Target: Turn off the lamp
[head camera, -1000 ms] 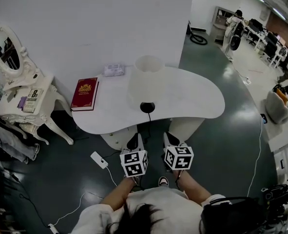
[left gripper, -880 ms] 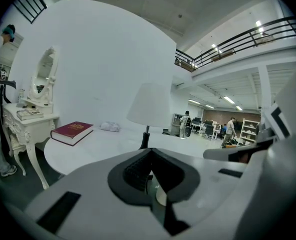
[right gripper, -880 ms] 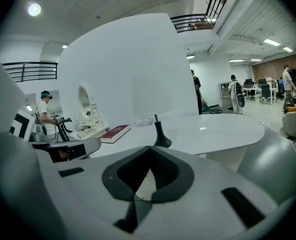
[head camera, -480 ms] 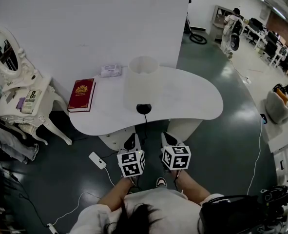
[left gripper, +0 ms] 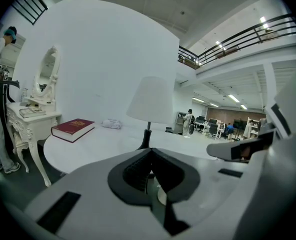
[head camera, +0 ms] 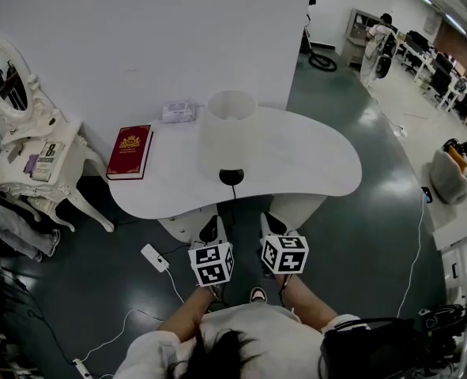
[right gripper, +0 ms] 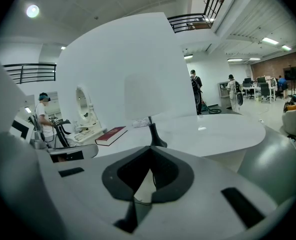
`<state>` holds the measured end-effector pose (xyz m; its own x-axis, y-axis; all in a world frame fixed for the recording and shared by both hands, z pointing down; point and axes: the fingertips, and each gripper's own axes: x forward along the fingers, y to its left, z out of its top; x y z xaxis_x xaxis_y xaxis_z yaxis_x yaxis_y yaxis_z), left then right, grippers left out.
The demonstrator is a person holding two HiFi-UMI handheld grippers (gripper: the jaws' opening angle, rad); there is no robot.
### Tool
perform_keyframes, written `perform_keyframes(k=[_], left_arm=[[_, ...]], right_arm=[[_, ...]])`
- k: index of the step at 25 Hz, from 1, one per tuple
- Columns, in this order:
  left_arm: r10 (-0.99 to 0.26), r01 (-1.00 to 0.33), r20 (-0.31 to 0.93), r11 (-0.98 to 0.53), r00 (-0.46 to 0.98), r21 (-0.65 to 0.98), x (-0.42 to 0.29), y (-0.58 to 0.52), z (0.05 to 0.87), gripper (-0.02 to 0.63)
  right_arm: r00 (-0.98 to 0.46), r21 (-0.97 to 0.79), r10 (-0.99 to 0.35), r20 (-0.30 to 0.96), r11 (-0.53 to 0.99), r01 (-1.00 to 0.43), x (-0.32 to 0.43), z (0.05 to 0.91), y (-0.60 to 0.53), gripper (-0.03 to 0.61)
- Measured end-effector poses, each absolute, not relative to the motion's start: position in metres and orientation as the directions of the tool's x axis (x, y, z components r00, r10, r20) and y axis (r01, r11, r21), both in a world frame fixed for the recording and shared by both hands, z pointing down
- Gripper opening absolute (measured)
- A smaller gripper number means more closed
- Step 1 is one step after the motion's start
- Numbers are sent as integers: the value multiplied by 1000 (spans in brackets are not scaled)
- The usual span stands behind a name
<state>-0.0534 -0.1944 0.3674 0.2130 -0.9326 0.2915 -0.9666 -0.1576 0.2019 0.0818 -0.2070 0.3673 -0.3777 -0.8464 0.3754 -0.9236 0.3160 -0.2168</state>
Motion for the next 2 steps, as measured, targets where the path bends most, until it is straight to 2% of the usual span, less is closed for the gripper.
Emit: perform_keyframes(k=[2], left_arm=[[-932, -967, 293, -158, 213, 200, -52, -197, 368, 8]], right_arm=[[-377, -219, -846, 377, 314, -924, 83, 368, -209, -2]])
